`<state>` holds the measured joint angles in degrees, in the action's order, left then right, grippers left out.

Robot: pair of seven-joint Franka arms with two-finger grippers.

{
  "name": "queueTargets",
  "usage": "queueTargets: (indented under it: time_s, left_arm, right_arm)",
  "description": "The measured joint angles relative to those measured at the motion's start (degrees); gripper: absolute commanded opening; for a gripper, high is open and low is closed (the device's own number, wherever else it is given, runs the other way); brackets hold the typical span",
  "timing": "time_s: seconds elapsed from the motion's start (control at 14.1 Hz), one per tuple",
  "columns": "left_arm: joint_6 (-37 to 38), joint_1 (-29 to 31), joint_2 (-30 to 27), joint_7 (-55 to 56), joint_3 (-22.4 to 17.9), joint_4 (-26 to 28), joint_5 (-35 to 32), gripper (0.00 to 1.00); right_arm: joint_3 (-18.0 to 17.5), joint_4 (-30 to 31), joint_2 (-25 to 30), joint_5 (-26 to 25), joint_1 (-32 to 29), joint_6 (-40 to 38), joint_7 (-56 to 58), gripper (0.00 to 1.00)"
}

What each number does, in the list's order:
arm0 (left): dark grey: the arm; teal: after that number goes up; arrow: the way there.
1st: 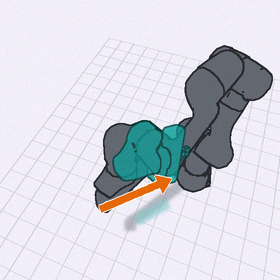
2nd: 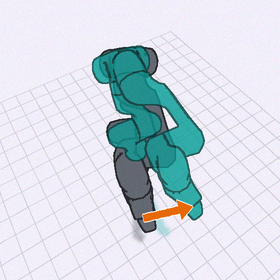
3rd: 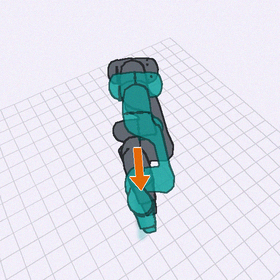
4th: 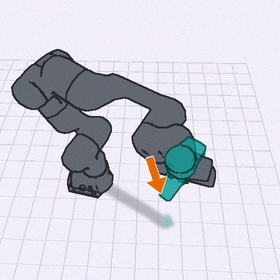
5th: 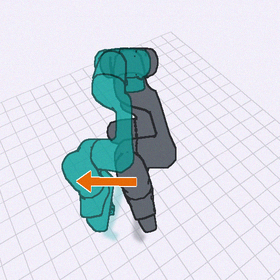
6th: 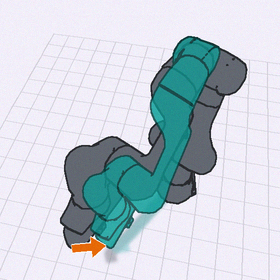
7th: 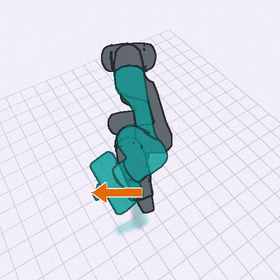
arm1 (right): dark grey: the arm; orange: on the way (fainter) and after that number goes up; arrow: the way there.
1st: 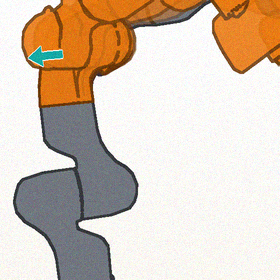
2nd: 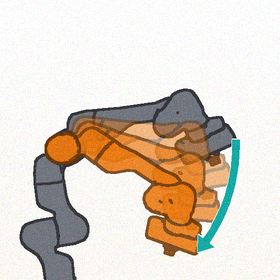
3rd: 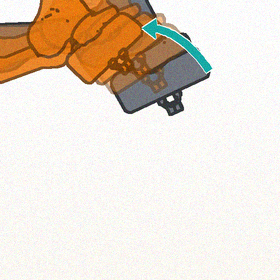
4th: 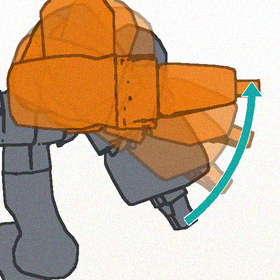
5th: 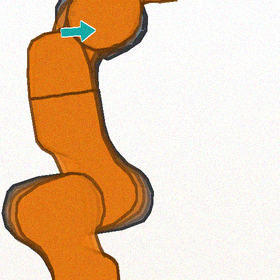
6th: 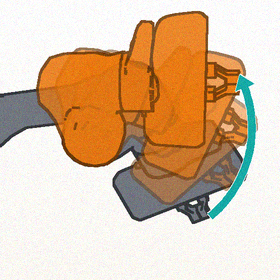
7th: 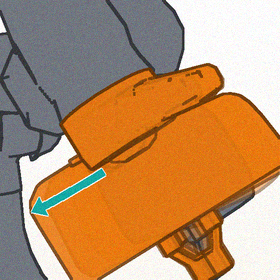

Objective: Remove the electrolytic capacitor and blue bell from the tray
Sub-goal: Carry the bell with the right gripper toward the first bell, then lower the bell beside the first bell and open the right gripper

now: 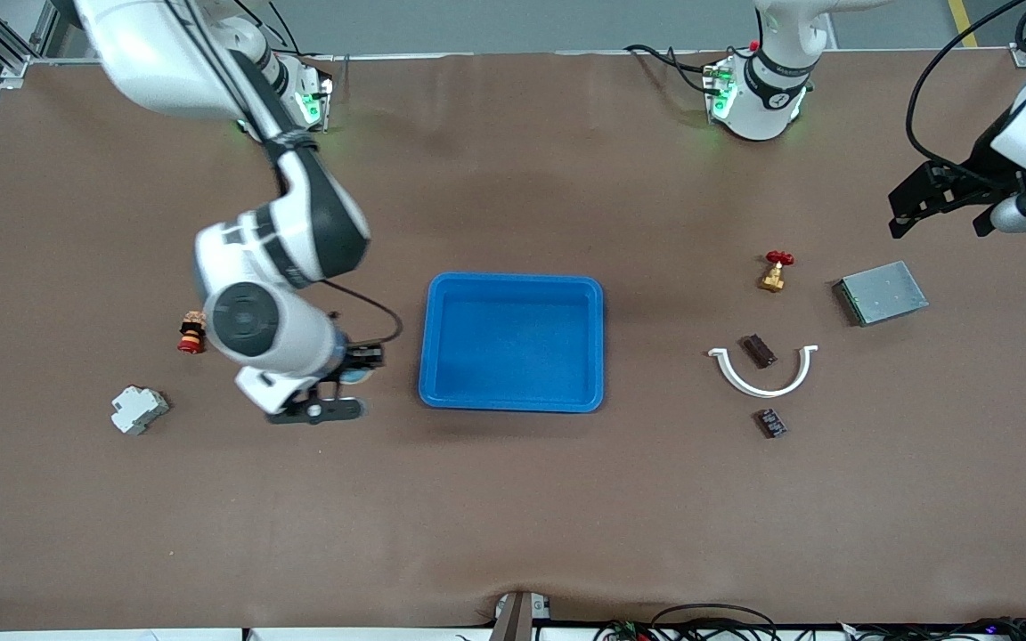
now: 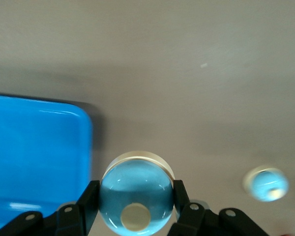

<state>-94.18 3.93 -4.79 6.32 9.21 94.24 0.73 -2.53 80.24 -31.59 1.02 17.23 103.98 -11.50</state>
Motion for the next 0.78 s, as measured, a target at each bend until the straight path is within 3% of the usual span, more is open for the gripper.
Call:
queueTargets:
  time_s: [0.14,0.43,0.78]
  left_arm:
    - [0.91,0.06,0.02,-0.38,-1.12,-0.28,0.65,1.0]
    - [2.81,-0.33,0.96,-0.48,-1.01,-2.1,0.65,1.0]
    - [3.96,-0.33,2.1,-0.49,-1.02,-2.89,0.12,1.0]
  right_arm:
    - [0.01,4.28,2.84,0.0,-4.58,1.88,9.03,0.17]
    - [0.0,14.58,4.96,0.04,-11.18,13.46,22.79,0.17]
    - [-0.39,22.88,4.93,0.77,-12.99,23.82,26.14,0.17]
